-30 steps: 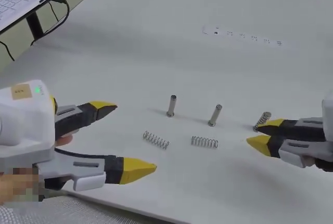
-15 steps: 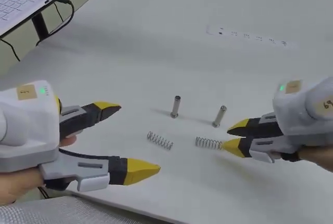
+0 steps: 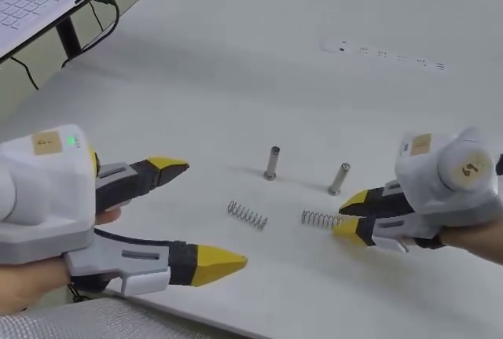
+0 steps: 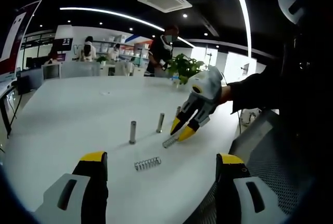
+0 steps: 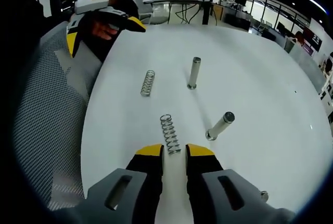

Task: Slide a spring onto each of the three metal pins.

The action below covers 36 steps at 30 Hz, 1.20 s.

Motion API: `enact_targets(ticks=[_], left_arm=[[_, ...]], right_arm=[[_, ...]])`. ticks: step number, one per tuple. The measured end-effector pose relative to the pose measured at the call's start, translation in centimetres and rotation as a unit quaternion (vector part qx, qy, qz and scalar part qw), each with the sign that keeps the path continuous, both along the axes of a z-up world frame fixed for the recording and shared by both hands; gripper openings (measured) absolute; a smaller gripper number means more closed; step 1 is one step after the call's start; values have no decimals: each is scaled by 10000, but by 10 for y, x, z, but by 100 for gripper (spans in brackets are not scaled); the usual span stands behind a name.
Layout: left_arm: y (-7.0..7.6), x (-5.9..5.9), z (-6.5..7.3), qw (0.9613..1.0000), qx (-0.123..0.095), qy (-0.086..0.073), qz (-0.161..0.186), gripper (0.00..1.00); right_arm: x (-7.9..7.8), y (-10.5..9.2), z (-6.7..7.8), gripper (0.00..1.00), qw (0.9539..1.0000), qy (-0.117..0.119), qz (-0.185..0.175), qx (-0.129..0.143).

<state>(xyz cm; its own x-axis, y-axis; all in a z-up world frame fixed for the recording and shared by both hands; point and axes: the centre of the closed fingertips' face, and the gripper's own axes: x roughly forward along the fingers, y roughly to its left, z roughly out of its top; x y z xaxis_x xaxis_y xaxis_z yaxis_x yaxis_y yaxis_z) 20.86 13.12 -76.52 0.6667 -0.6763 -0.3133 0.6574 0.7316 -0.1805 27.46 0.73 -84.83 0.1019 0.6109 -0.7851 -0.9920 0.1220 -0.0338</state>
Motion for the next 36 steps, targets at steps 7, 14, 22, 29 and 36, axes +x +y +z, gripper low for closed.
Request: enact_targets(ticks=[7, 14, 22, 29, 36], left_arm=[[0, 0, -1, 10000, 13, 25, -9, 82], [0, 0, -2, 10000, 0, 40, -1, 82], [0, 0, -2, 10000, 0, 55, -9, 82], [-2, -1, -2, 10000, -2, 46, -36, 82], [-5, -2, -3, 9999, 14, 53, -140, 81]], right_arm=[[-2, 2, -4, 14, 9998, -34, 166, -79], [-4, 3, -7, 12, 9997, -2, 258, -51], [-6, 2, -6, 10, 9995, 21, 302, -81], [-7, 1, -7, 9, 9996, 44, 271, -86], [-5, 0, 0, 9, 9999, 29, 132, 13]])
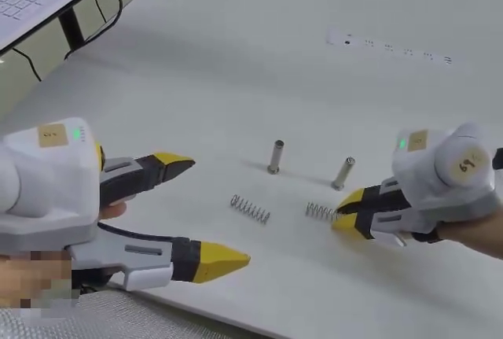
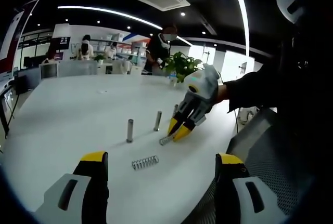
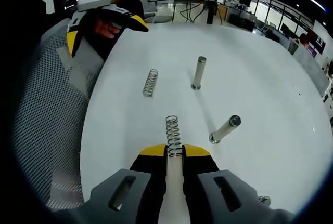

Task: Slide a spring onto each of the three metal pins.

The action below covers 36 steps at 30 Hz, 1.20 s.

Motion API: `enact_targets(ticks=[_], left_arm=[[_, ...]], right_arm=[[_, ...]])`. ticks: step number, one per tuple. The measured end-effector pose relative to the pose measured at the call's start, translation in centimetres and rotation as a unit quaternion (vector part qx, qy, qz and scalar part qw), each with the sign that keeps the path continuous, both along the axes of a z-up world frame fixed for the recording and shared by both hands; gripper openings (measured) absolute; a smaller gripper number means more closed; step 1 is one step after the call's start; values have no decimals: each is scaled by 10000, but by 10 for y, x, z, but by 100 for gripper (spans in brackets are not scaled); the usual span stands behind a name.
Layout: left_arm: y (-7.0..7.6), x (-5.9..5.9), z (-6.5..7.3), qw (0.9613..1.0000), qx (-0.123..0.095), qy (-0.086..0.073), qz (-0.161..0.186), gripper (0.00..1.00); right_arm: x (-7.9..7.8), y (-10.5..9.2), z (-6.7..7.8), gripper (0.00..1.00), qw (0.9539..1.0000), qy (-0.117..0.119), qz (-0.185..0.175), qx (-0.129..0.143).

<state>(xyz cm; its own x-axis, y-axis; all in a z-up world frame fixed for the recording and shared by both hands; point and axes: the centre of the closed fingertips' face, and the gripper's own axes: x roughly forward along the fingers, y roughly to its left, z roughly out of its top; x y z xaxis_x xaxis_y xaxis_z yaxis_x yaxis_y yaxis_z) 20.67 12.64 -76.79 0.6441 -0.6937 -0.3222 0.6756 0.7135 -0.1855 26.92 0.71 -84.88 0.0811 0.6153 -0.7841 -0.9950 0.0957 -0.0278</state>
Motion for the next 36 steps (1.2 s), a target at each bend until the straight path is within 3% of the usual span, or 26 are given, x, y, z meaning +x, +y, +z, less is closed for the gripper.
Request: enact_targets(ticks=[9, 14, 25, 31, 36], left_arm=[[-5, 0, -1, 9998, -60, -36, -162, 77], [-8, -1, -1, 9995, -150, -19, -278, 74], [-18, -5, 19, 9958, -245, -374, -794, 56], [-26, -12, 26, 9919, -261, -507, -1135, 39], [-35, -16, 31, 9890, -198, -603, -1333, 34]], right_arm=[[-11, 2, 18, 8, 10000, -24, -17, 90], [-23, 12, 43, 8, 9994, -126, 181, 258], [-52, 49, 94, 8, 9928, -431, 980, 531], [-63, 56, 103, 8, 9893, -525, 1281, 465], [-72, 60, 104, 8, 9863, -552, 1506, 376]])
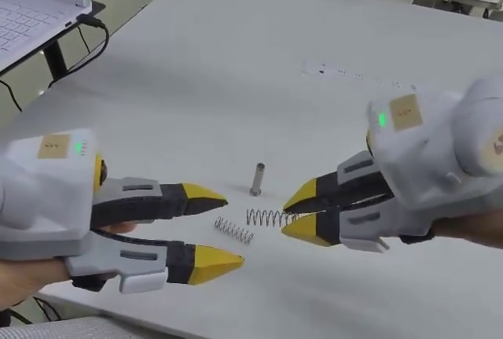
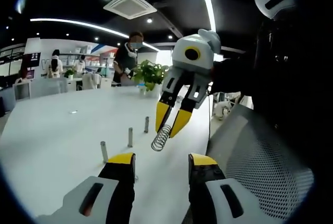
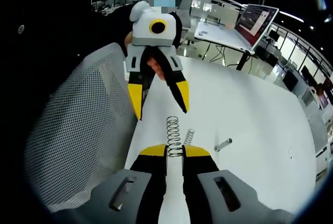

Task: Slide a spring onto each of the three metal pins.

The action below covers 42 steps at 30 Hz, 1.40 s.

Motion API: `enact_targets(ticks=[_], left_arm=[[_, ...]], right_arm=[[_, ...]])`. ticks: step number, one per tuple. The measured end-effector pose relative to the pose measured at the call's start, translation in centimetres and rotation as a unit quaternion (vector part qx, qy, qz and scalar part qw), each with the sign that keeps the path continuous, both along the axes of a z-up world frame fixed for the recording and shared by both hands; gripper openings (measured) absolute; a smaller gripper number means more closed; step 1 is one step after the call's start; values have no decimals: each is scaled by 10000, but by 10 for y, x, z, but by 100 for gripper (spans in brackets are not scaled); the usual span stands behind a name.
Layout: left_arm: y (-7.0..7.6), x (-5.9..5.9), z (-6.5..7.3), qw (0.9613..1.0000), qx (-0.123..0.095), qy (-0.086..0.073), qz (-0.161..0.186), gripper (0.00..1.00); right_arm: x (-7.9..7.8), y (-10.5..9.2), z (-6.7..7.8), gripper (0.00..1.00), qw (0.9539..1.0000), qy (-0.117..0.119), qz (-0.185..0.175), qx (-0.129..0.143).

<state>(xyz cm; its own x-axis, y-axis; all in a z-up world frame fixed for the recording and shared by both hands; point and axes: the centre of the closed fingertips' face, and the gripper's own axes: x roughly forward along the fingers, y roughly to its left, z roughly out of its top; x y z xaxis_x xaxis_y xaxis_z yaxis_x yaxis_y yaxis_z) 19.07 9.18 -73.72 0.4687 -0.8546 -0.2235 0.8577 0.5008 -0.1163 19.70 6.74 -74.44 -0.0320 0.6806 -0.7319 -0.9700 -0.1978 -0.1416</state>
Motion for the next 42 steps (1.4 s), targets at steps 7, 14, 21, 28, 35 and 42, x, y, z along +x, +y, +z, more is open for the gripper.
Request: enact_targets(ticks=[7, 14, 21, 28, 35, 42], left_arm=[[-7, -3, 4, 9996, 54, -153, -218, 23], [-10, -4, 6, 9994, 5, -243, -249, 17], [-13, -4, 5, 9993, 26, -257, -286, 7], [-14, -5, 3, 9989, 120, -303, -334, 4], [-15, -7, 1, 9986, 163, -331, -388, 3], [-14, -9, 0, 9978, 287, -413, -439, 2]], right_arm=[[-6, 5, 4, 8, 9999, -20, 140, -30], [-8, 6, 5, 8, 9997, -61, 216, -64], [-11, 6, 4, 8, 9995, -77, 277, -108], [-13, 4, 3, 8, 9993, -92, 327, -147], [-17, 4, 6, 8, 9989, -153, 390, -201], [-21, 7, 16, 8, 9989, -107, 430, -166]])
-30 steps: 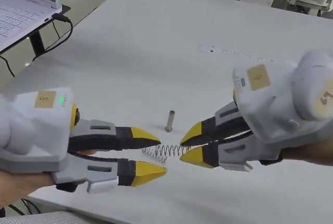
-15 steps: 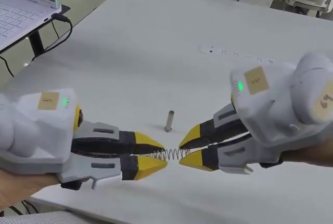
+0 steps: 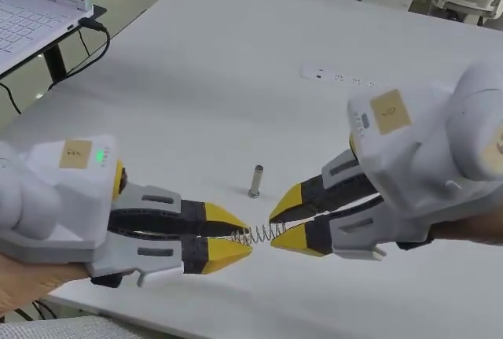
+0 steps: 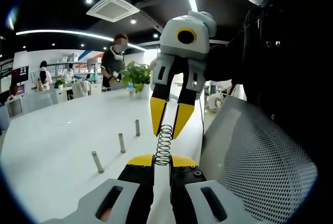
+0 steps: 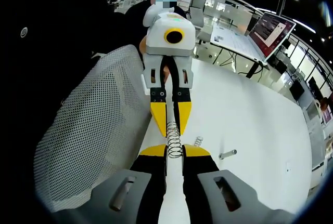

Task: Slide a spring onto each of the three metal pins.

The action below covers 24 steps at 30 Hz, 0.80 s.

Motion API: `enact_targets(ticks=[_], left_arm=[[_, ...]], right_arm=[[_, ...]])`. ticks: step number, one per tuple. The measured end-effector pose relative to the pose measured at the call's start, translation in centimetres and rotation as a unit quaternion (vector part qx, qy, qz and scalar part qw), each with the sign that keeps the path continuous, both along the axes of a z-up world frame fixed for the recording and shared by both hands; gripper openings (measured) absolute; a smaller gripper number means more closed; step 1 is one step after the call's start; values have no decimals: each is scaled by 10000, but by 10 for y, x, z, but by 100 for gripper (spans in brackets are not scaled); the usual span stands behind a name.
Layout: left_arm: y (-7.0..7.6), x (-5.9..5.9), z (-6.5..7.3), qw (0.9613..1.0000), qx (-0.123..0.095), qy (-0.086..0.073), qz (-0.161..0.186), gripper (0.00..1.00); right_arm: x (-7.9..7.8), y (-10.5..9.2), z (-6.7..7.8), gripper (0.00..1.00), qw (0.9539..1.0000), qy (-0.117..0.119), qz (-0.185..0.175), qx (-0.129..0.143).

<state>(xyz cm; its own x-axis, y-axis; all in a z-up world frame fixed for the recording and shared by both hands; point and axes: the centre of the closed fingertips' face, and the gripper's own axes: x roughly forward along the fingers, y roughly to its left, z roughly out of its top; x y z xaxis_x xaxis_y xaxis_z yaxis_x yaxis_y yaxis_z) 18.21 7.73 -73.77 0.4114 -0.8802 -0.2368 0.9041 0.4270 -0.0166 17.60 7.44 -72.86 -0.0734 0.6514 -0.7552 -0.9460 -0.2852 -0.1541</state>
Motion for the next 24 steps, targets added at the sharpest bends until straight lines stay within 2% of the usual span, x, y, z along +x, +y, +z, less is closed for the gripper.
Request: enact_targets(ticks=[5, 7, 15, 24], left_arm=[[0, 0, 2, 10000, -59, -38, -4, 2], [0, 0, 0, 10000, 4, -65, -22, 2], [-4, 2, 1, 9999, 8, -107, -37, 2], [-6, 3, 4, 9999, -19, -126, -49, 2]], right_arm=[[-2, 1, 3, 8, 10000, -4, 11, 4], [-5, 4, 8, 8, 9999, 120, -9, 95], [-6, 6, 12, 8, 10000, 45, 35, 32], [-12, 15, 24, 8, 9998, -84, 163, 14]])
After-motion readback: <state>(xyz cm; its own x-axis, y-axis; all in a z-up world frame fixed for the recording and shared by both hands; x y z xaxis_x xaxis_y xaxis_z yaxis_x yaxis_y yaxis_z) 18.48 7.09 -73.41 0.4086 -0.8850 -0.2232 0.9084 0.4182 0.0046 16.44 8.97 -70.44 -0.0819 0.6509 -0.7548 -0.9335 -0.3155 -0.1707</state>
